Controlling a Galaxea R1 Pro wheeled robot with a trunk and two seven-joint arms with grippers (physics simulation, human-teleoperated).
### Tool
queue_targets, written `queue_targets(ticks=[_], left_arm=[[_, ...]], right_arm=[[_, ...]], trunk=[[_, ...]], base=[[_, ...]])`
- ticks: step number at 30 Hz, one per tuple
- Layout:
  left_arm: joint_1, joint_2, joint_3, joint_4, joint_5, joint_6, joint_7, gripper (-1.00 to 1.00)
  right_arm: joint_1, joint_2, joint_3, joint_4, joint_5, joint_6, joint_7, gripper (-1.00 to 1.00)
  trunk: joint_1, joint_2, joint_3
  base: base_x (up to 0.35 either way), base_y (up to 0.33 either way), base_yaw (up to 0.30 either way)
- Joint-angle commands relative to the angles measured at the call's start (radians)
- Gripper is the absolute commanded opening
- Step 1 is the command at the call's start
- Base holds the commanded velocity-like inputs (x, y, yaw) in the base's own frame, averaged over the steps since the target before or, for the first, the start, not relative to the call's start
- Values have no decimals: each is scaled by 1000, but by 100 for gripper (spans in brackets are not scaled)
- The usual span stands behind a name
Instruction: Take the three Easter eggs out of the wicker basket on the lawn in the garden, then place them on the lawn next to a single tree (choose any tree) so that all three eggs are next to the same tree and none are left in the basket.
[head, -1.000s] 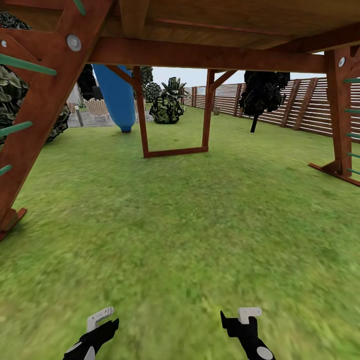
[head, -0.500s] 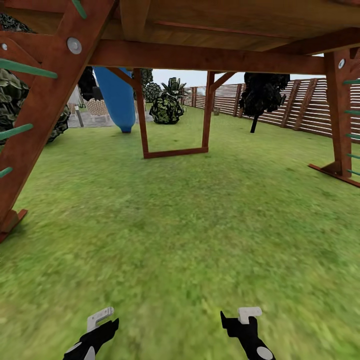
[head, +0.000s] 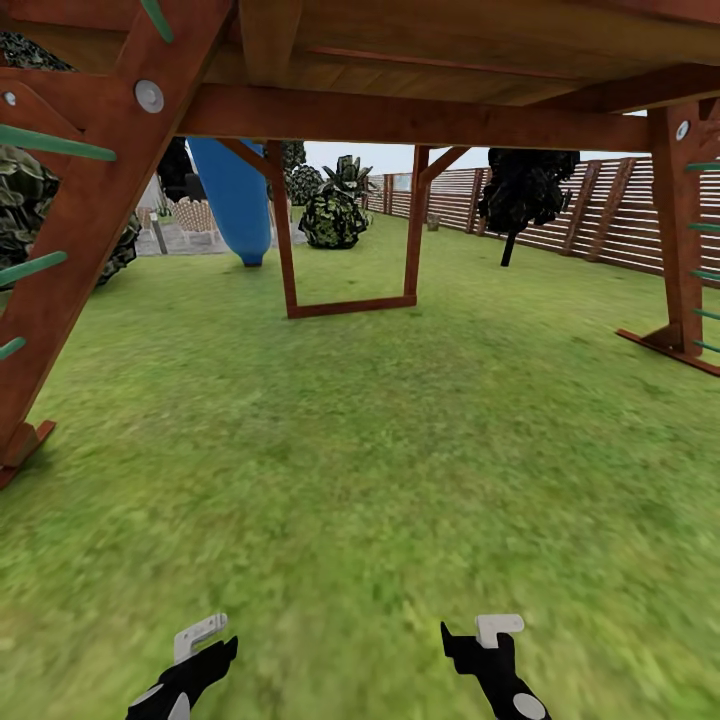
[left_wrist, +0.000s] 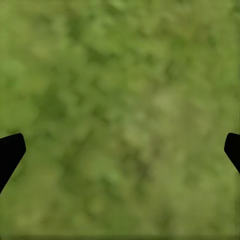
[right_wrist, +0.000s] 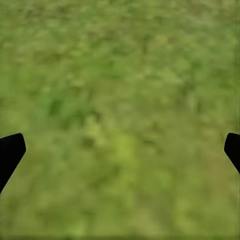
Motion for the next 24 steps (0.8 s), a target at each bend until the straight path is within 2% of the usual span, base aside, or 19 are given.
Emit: queue_targets(ticks=[1,5,24], left_arm=[[0,-1,3,-2,10,7,0,100],[0,-1,3,-2,11,7,0,100],[0,-1,3,-2,10,7,0,100]], right_arm=[[0,0,1,1,-1,-3,-1,100],[0,-1,1,1,-1,-3,-1,100],[0,0,1,1,-1,-3,-1,100]], trunk=[[0,0,-1],[0,0,-1],[73,-133,-60]], base=[[0,0,0],[0,0,0],[0,0,0]])
